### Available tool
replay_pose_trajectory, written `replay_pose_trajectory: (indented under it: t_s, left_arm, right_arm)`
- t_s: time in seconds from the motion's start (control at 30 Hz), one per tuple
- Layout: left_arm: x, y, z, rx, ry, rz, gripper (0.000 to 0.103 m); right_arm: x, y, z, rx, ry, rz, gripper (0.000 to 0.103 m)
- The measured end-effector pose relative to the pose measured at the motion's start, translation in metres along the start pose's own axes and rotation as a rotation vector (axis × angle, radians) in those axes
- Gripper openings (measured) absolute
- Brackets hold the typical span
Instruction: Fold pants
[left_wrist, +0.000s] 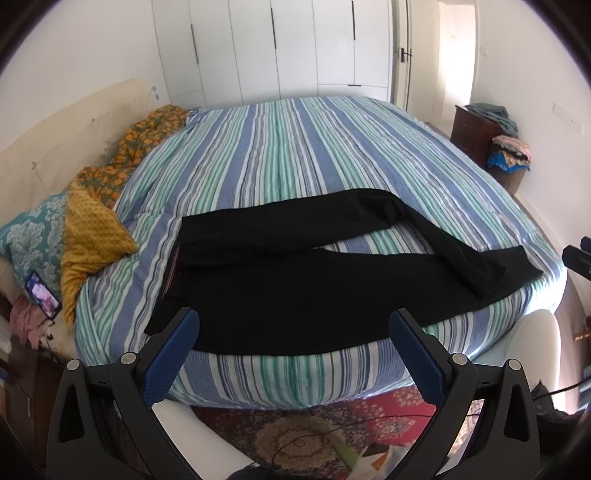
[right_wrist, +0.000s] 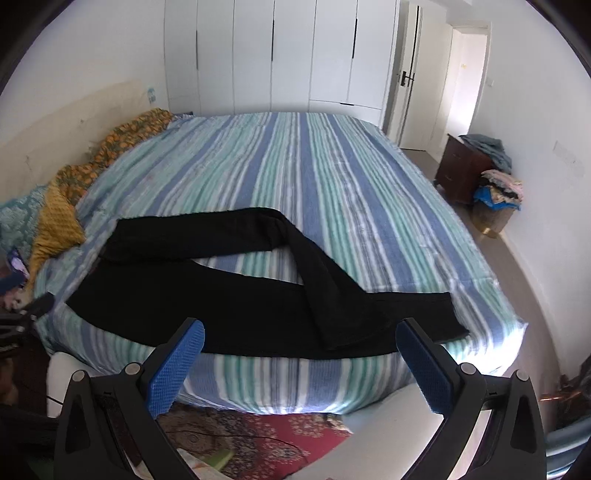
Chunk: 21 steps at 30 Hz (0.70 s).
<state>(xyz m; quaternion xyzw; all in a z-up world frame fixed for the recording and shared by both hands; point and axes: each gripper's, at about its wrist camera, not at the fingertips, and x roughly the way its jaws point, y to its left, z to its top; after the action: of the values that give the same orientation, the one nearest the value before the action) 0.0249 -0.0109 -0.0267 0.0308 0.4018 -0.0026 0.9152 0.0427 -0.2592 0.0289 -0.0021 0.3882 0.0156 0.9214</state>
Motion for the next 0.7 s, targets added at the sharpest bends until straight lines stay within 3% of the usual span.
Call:
replay_pose_trajectory:
  t_s: [0.1, 0.5, 0.7]
  left_arm:
    - [0.001, 0.003, -0.001, -0.013, 0.006, 0.005, 0.102]
    - [0.01, 0.005, -0.002, -0.023, 0.04, 0.004, 0.103]
    - [0.012, 0.003, -0.002, -0.017, 0.051, 0.016, 0.103]
  right_arm:
    - [0.0, -0.002, 0.001, 0.048, -0.017, 0.109, 0.102]
    - [0.015, 0.008, -0.007, 0.074, -0.002, 0.189, 0.103]
    - [0.017, 0.005, -0.008, 0.086, -0.013, 0.181, 0.103]
